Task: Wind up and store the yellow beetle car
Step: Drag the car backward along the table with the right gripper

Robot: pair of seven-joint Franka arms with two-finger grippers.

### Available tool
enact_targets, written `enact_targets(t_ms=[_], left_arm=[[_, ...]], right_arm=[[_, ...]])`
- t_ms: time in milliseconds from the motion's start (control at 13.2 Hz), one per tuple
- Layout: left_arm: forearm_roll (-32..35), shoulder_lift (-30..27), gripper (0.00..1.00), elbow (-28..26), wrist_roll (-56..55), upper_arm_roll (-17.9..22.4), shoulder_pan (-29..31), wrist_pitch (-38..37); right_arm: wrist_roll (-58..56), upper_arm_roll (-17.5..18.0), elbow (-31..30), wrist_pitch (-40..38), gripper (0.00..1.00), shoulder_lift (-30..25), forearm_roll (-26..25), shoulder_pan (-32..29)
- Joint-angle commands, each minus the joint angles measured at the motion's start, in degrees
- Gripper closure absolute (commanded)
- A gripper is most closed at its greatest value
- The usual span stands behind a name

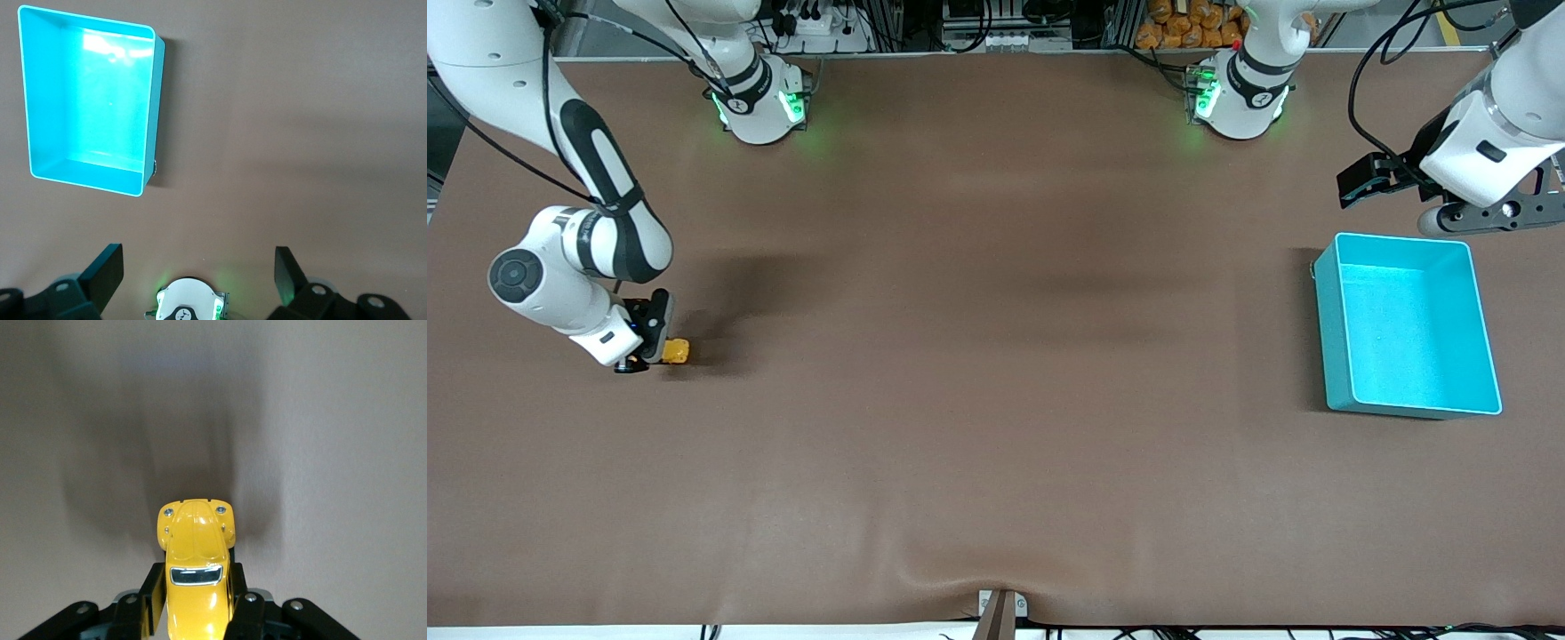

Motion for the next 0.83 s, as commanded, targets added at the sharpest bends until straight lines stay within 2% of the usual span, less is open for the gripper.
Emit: enact_targets(t_ms=[0, 378, 606, 757], left_arm=[[0.67, -0.53, 0.00, -0.31, -1.13, -0.28, 0.22, 0.36], [0.67, -0.62, 0.00, -0.40, -1.13, -0.36, 0.22, 0.36], [0.67, -0.53, 0.00, -0.40, -1.13, -0.36, 0.14, 0.36], [0.67, -0.53, 0.00, -0.40, -0.52, -0.28, 0.14, 0.36]], right_arm=[[-1.57, 0.49, 3.42, 2.91, 0.78, 8.14, -0.48, -2.72], [-3.41, 0.49, 3.95, 2.82, 0.77, 8.31, -0.31, -4.05], [-3.41, 0.49, 5.18, 2.03, 0.66, 8.31, -0.31, -3.96], [-3.50, 0.66, 7.54, -1.73, 0.59, 8.22, 0.13, -4.05]])
